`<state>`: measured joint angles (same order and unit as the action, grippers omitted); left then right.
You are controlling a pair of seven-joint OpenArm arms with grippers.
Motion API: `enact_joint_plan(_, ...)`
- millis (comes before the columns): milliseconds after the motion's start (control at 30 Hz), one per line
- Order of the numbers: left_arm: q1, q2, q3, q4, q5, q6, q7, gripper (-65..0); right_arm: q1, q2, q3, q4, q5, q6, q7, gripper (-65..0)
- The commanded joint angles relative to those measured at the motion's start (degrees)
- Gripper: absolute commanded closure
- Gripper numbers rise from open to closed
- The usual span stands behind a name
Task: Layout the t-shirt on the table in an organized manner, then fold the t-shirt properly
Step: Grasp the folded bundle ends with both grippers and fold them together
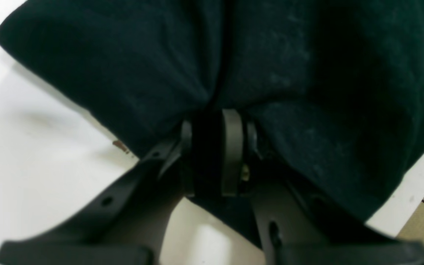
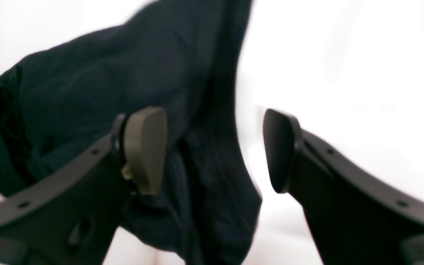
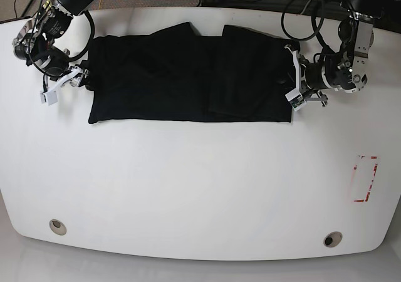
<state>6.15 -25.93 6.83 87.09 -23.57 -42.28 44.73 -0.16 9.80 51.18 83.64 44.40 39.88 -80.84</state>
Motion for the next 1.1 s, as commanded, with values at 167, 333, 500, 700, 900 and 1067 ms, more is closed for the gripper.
enact_joint_plan(167,1.0,-1.1,0.2,-1.5,8.1,2.3,8.5,-9.3,0.5,0.4,0.0,-3.0,1.8,0.1,1.8,-39.6)
enact_joint_plan(333,1.0,-1.1,0.2,-1.5,8.1,2.3,8.5,-9.3,-0.5,-1.4,-3.0,-2.9,1.7,0.1,3.2,-39.5)
enact_joint_plan(500,1.0,-1.1,0.2,-1.3,8.1,2.3,8.7,-9.3,-0.6,-2.2,-6.2,-2.6,1.7,0.1,3.2,-39.5)
enact_joint_plan(700,1.1,-1.1,0.2,-1.3,8.1,2.3,8.7,-9.3,-0.5,-4.4,-7.3,-2.5,1.5,0.1,4.4,-39.3)
enact_joint_plan(900,1.2,-0.9,0.2,-1.3,8.1,2.3,8.7,-9.3,-0.2,-4.7,-7.4,-2.5,-0.1,0.1,6.2,-36.8)
enact_joint_plan(1067,1.1,-0.7,0.2,-1.4,8.1,2.3,8.7,-9.3,-0.2,-4.5,-7.4,-1.2,-1.9,0.1,7.3,-14.6)
